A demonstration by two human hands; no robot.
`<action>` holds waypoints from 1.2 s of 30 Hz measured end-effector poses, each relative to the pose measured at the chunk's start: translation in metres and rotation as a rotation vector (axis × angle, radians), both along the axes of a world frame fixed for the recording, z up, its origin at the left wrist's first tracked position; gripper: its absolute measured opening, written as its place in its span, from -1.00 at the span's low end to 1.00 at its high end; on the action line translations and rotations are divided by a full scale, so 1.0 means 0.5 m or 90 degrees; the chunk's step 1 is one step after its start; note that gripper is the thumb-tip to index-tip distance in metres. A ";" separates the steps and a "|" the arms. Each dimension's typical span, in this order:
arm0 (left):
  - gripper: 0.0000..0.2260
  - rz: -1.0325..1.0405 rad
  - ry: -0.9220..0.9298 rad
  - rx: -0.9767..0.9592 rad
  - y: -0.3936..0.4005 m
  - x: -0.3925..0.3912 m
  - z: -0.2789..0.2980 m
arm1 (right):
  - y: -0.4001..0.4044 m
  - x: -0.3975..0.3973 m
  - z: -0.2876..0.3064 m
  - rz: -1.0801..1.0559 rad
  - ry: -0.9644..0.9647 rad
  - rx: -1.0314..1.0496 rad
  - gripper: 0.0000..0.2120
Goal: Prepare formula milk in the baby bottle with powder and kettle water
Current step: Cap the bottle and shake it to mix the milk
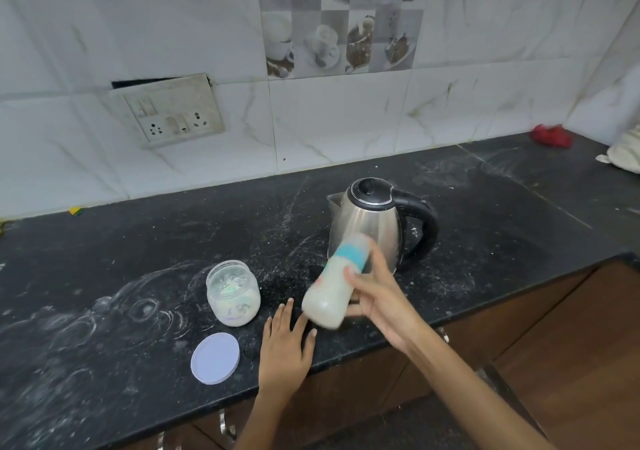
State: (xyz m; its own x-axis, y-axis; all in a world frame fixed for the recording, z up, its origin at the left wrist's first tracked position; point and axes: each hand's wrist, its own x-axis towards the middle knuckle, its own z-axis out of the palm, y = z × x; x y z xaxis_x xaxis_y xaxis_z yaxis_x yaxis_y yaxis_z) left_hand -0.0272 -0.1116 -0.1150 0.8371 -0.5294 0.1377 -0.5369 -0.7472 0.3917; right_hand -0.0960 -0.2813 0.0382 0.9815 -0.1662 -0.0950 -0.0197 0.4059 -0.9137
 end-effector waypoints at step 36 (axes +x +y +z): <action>-0.51 0.014 -0.004 0.002 -0.002 -0.002 0.005 | 0.002 0.012 0.036 0.237 -0.176 0.322 -0.09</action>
